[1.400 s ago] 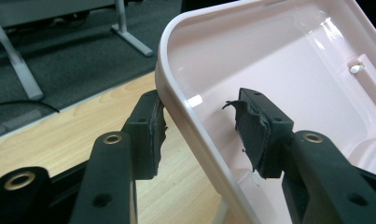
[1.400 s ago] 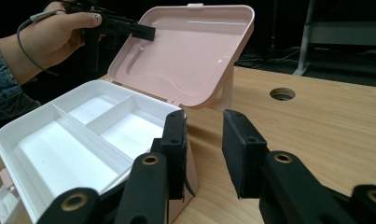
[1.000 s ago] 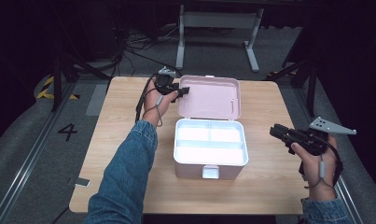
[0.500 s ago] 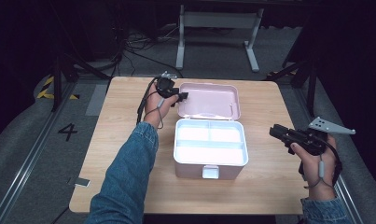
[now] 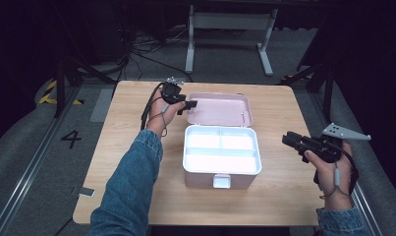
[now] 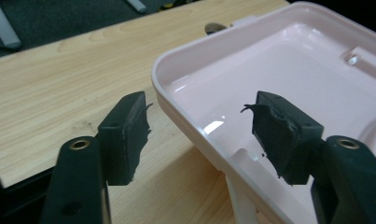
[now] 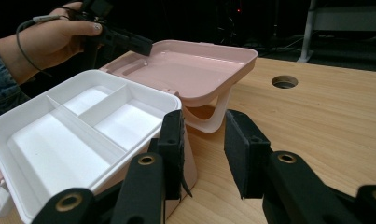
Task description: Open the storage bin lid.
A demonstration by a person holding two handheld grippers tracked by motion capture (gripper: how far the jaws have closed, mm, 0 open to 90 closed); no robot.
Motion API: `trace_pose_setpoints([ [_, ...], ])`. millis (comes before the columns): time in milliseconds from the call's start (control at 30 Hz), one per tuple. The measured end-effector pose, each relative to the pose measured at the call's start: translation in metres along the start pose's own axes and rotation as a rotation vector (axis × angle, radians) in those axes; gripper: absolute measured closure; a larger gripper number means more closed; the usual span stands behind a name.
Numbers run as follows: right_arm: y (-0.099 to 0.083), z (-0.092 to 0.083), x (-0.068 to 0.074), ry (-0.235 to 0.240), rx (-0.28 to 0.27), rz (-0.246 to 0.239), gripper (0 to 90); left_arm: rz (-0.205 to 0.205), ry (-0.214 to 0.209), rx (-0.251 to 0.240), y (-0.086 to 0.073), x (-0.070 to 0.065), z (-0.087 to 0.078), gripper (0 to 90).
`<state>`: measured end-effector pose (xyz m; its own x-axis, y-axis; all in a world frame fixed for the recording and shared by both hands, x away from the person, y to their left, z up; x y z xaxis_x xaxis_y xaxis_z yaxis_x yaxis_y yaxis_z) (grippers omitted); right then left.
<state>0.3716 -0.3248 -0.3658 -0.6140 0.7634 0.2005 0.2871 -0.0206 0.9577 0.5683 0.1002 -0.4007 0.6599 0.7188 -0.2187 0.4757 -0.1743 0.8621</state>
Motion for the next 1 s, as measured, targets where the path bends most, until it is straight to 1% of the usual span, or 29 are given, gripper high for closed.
trace_pose_setpoints([
  [33,0.0,0.001,0.0,0.002,-0.002,0.002,68.5,0.001,0.003,-0.018,0.002,-0.001,-0.006,35.2],
  [100,0.0,0.005,-0.001,0.004,0.0,-0.001,67.9,0.015,0.005,-0.039,0.005,-0.002,-0.017,35.0],
  [167,0.001,0.01,0.0,0.009,0.009,-0.001,66.8,0.018,-0.011,-0.064,0.008,-0.006,-0.027,34.9],
  [200,0.001,0.013,0.001,0.015,0.011,0.001,66.4,0.021,-0.015,-0.073,0.009,-0.007,-0.031,34.9],
  [233,0.001,0.013,0.001,0.015,0.011,0.001,66.4,0.021,-0.015,-0.073,0.009,-0.007,-0.031,34.8],
  [267,0.002,0.017,0.001,0.021,0.011,0.002,65.7,0.043,-0.029,-0.095,0.013,-0.013,-0.043,34.7],
  [300,0.002,0.017,0.001,0.021,0.011,0.002,65.7,0.043,-0.029,-0.095,0.013,-0.013,-0.043,34.7],
  [333,0.003,0.019,0.001,0.024,0.009,0.004,65.5,0.057,-0.036,-0.11,0.015,-0.017,-0.05,34.7],
  [467,0.007,0.026,0.001,0.035,0.012,0.008,63.9,0.099,-0.051,-0.128,0.02,-0.033,-0.073,33.8],
  [500,0.007,0.029,0.001,0.038,0.021,0.003,63.1,0.103,-0.055,-0.128,0.02,-0.037,-0.079,33.1],
  [533,0.007,0.032,0.001,0.048,0.032,-0.005,62.8,0.111,-0.065,-0.115,0.021,-0.044,-0.087,32.5],
  [567,0.008,0.035,0.001,0.055,0.042,-0.008,62.2,0.117,-0.07,-0.114,0.02,-0.049,-0.092,31.9],
  [600,0.01,0.038,0.001,0.062,0.047,-0.015,61.7,0.137,-0.076,-0.112,0.02,-0.058,-0.102,31.7],
  [633,0.011,0.04,0.0,0.065,0.047,-0.015,61.3,0.154,-0.07,-0.114,0.019,-0.062,-0.108,31.6],
  [700,0.013,0.042,-0.001,0.073,0.049,-0.019,60.5,0.173,-0.062,-0.114,0.018,-0.071,-0.119,31.1],
  [733,0.014,0.043,-0.001,0.077,0.052,-0.02,60.1,0.189,-0.066,-0.121,0.018,-0.074,-0.124,30.9],
  [767,0.015,0.044,-0.002,0.081,0.057,-0.021,59.8,0.19,-0.071,-0.122,0.016,-0.078,-0.13,30.6],
  [800,0.015,0.045,-0.003,0.085,0.064,-0.021,59.3,0.197,-0.071,-0.124,0.014,-0.082,-0.135,30.4],
  [867,0.015,0.047,-0.005,0.091,0.079,-0.026,58.4,0.219,-0.069,-0.102,0.009,-0.087,-0.146,30.0],
  [900,0.015,0.047,-0.005,0.091,0.079,-0.026,58.4,0.219,-0.069,-0.102,0.009,-0.087,-0.146,29.6],
  [933,0.015,0.047,-0.007,0.094,0.09,-0.025,57.4,0.228,-0.066,-0.091,0.006,-0.089,-0.15,29.5],
  [967,0.015,0.047,-0.007,0.097,0.095,-0.018,57.0,0.247,-0.06,-0.083,0.004,-0.09,-0.154,29.4],
  [1000,0.016,0.046,-0.008,0.101,0.098,-0.012,56.3,0.264,-0.046,-0.069,-0.003,-0.092,-0.161,29.3],
])
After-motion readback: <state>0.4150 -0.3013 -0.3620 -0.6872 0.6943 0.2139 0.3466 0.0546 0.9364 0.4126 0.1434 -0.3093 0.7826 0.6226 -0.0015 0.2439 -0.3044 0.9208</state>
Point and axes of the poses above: each handheld gripper's, and its own axes: z roughly forward along the jaws, y roughly out of its top, x roughly to its left, the point moved 2 cm from there along z, roughly forward along the jaws, and after that the axes turned 10 degrees about -x, right-handed, at the moved point
